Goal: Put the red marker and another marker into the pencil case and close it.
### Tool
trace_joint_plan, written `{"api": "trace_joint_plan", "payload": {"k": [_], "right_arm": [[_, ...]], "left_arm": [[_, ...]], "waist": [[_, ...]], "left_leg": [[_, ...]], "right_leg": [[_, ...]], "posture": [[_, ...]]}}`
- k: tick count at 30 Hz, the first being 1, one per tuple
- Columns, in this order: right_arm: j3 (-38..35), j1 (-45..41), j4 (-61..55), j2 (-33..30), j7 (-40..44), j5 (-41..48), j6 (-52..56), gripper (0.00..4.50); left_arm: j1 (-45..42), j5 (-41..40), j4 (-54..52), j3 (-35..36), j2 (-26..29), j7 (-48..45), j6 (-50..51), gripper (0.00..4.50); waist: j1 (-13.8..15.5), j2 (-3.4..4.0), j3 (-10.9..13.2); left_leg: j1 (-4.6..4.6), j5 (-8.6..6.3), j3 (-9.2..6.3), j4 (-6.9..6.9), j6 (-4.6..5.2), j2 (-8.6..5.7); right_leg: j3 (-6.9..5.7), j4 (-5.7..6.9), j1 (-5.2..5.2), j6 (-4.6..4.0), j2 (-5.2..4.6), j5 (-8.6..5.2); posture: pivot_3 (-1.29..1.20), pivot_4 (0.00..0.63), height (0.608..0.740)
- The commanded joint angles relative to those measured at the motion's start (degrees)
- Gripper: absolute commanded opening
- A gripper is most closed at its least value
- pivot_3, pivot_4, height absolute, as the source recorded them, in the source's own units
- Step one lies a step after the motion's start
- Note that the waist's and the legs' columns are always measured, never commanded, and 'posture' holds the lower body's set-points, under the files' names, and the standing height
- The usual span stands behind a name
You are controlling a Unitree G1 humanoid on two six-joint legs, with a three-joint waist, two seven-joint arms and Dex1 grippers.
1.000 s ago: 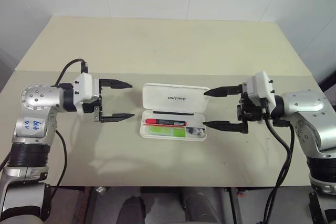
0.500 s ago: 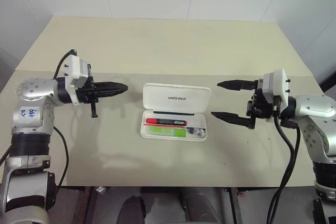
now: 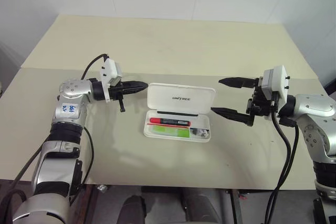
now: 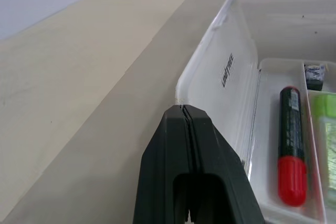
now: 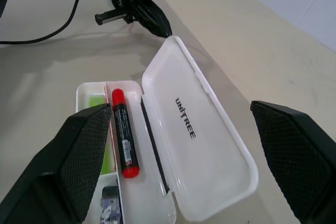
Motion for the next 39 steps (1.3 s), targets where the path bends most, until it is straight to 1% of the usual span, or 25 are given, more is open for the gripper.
{"api": "trace_joint_plan", "payload": {"k": [1, 8, 13, 16, 21, 24, 27, 30, 34, 39], "right_arm": [[-1.38, 0.38, -2.39, -0.04, -1.16, 1.18, 0.12, 4.5], [-1.25, 1.08, -2.76, 0.3, -1.81, 1.55, 0.1, 4.5], [-0.96, 1.1, -2.51, 0.44, -1.86, 1.8, 0.17, 4.5], [-0.58, 0.97, -2.36, 0.58, -1.74, 1.67, 0.2, 4.5], [-0.31, 0.61, -2.44, 0.62, -1.72, 1.76, 0.48, 4.5], [-0.35, 0.33, -2.72, 0.53, -1.84, 1.97, 0.8, 4.5], [-0.4, 0.53, -3.31, 0.41, -2.09, 2.18, 1.15, 4.5], [-0.67, 0.77, -3.78, 0.26, -2.37, 2.45, 1.46, 4.5], [-1.22, 1.33, -4.09, 0.1, -2.74, 2.64, 1.58, 4.5], [-1.41, 2.19, -4.53, 0.25, -3.41, 2.77, 1.49, 4.5]], "left_arm": [[-0.51, -1.2, -2.98, -0.37, -0.57, -2.96, -0.02, 0.04], [1.1, -2.53, -5.56, 1.6, 1.16, -4.45, 1.61, 0.04], [0.41, -5.18, -7.29, 5.61, 0.5, -0.52, 3.56, 0.04], [-1.71, -4.04, -4.39, 7.33, -0.69, 4.87, 2.57, 0.04], [-3.65, 0.79, 1.48, 4.85, -1.34, 8.05, -1.14, 0.04], [-4.91, 3.29, 5.51, 2.58, -3.33, 9.04, -2.65, 0.04], [-6.57, 3.94, 9.33, 1.26, -5.52, 7.39, -4.67, 0.04], [-7.52, 2.45, 10.18, 1.58, -6.51, 3.95, -6.23, 0.04], [-6.92, 0.46, 7.92, 2.23, -6.11, -0.61, -6.02, 0.04], [-3.46, -1.01, -0.71, -0.04, -4.28, -7.51, -1.93, 0.04]], "waist": [[0.21, 0.0, 0.0], [-0.36, 0.0, 0.0], [-0.2, 0.0, 0.0], [-0.12, 0.0, 0.0], [-0.15, 0.0, 0.0], [-0.07, -0.01, 0.0], [0.01, -0.01, 0.0], [-0.07, -0.01, 0.0], [-0.23, 0.0, 0.0], [-0.22, 0.0, 0.0]], "left_leg": [[-0.03, 0.0, -0.01, 0.02, 0.0, 0.0], [-0.04, 0.0, -0.01, 0.03, 0.0, 0.0], [0.0, 0.0, -0.01, 0.05, 0.0, 0.0], [-0.01, 0.0, -0.01, 0.06, 0.0, 0.0], [-0.01, 0.0, -0.02, 0.05, 0.0, -0.01], [-0.01, 0.0, 0.0, 0.04, 0.0, -0.01], [-0.04, 0.0, -0.01, 0.04, 0.0, -0.02], [-0.07, 0.0, -0.01, 0.04, 0.0, -0.03], [-0.06, 0.0, 0.0, 0.01, 0.0, -0.03], [-0.06, 0.0, -0.01, 0.0, 0.0, -0.02]], "right_leg": [[0.0, -0.02, 0.0, 0.01, 0.0, 0.01], [0.03, -0.03, 0.0, 0.05, 0.0, 0.03], [0.03, 0.04, 0.0, 0.05, 0.01, 0.03], [0.04, 0.04, 0.0, 0.07, 0.0, 0.04], [0.04, 0.01, 0.0, 0.07, 0.01, 0.04], [0.03, -0.01, 0.0, 0.07, 0.01, 0.04], [0.03, -0.03, 0.0, 0.08, 0.01, 0.04], [0.04, -0.08, 0.0, 0.08, 0.0, 0.05], [0.05, -0.09, -0.01, 0.08, 0.01, 0.05], [0.07, -0.09, 0.0, 0.08, 0.01, 0.05]], "posture": [[0.0, 0.15, 0.74], [0.0, 0.15, 0.74], [0.0, 0.15, 0.74], [0.0, 0.15, 0.74], [0.0, 0.15, 0.74], [0.0, 0.15, 0.74], [0.0, 0.15, 0.74], [0.0, 0.15, 0.74], [0.0, 0.15, 0.74], [0.0, 0.15, 0.74]]}}
